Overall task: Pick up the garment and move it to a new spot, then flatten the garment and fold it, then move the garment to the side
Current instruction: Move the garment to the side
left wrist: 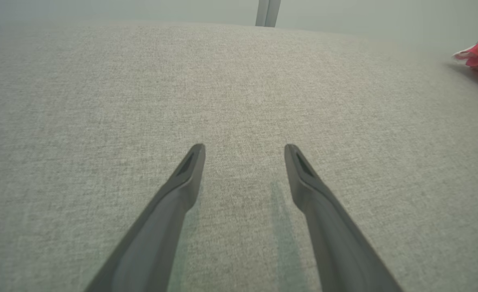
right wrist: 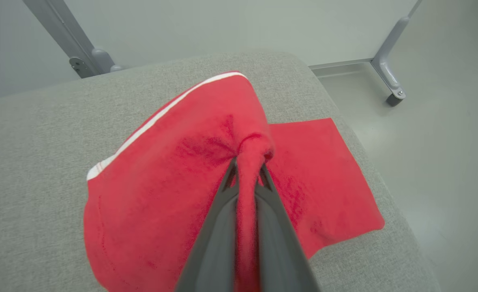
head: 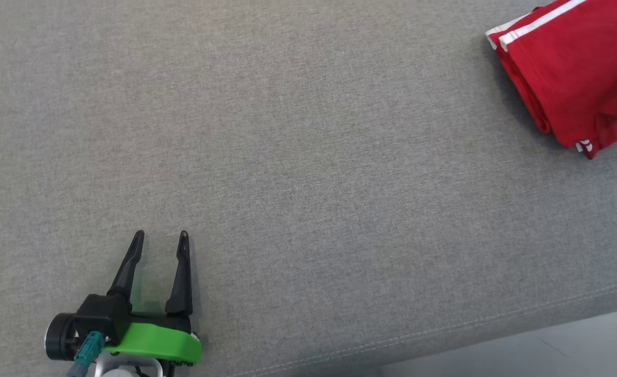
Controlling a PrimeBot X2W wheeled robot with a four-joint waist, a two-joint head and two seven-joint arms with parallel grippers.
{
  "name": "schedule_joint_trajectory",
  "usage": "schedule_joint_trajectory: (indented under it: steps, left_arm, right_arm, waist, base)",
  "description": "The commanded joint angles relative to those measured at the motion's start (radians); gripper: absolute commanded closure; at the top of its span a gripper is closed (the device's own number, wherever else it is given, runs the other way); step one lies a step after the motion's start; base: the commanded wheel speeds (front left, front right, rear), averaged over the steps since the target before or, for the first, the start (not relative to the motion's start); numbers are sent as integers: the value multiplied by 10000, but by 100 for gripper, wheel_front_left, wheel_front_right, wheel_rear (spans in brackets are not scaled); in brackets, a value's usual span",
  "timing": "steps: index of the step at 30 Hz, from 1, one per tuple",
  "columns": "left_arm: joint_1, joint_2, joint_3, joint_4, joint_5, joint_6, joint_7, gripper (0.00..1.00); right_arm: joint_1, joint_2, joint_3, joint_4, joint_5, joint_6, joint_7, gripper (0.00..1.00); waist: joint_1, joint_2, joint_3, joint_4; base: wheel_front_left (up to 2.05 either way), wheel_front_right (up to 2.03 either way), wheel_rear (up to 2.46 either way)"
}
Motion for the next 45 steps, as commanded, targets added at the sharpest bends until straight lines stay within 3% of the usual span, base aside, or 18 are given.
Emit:
schedule_joint_trajectory:
  steps: [1,3,4,5,6,13,20,24,29,36,40,45]
  left_arm:
    - [-123,99,2,19,99,-22,-21,0]
    - [-104,116,-12,24,134,-41,-21,0]
    - [-85,116,-8,15,148,-45,-21,0]
    - [-70,123,-1,8,149,-48,-21,0]
    - [-60,129,2,1,158,-55,-21,0]
    - [-7,106,53,-40,143,-47,-20,0]
    - [172,20,138,59,-185,89,-21,0]
    - [368,-10,208,162,-406,183,-21,0]
    - [746,-24,385,283,-539,346,-21,0]
    - [1159,-33,606,388,-676,479,-20,0]
    - [1327,-32,604,557,-651,660,-21,0]
    - [1412,-33,462,854,-637,629,-20,0]
  right_arm:
    - [15,35,-279,303,-262,-4,-46,100]
    - [133,103,-658,830,-661,-4,-212,96]
    - [173,172,-834,1086,-910,-4,-327,87]
    - [177,199,-1023,1284,-1185,-4,-540,56]
    - [185,224,-1263,1505,-1530,-4,-799,1]
    - [169,693,-2410,2456,-2856,-9,-1912,0]
    - [831,835,-2676,1917,-3675,-9,-3386,0]
    - [1562,917,-2612,728,-3759,-9,-3872,0]
    - [2847,1362,-2295,-1614,-3428,-9,-4158,0]
    - [5098,2402,-2205,-4457,-3286,-9,-4209,0]
    - [6306,3178,-2201,-5264,-3724,-7,-4784,0]
    - [7503,4155,-2370,-5154,-4118,-7,-5817,0]
  waist:
    - [0,80,229,282]
    - [0,80,252,393]
    - [0,80,264,439]
    - [0,80,278,480]
    - [0,80,291,519]
    - [0,80,255,646]
    - [0,80,-386,623]
    - [0,80,-1001,559]
    - [0,80,-1819,458]
    - [0,80,-2729,647]
    - [0,80,-3123,817]
    - [0,80,-3432,1046]
  base:
    - [0,0,0]
    - [0,0,0]
    - [0,0,0]
    - [0,0,0]
    - [0,0,0]
    - [0,0,0]
    - [0,0,0]
    - [0,0,0]
    - [0,0,0]
    - [0,0,0]
    - [0,0,0]
    - [0,0,0]
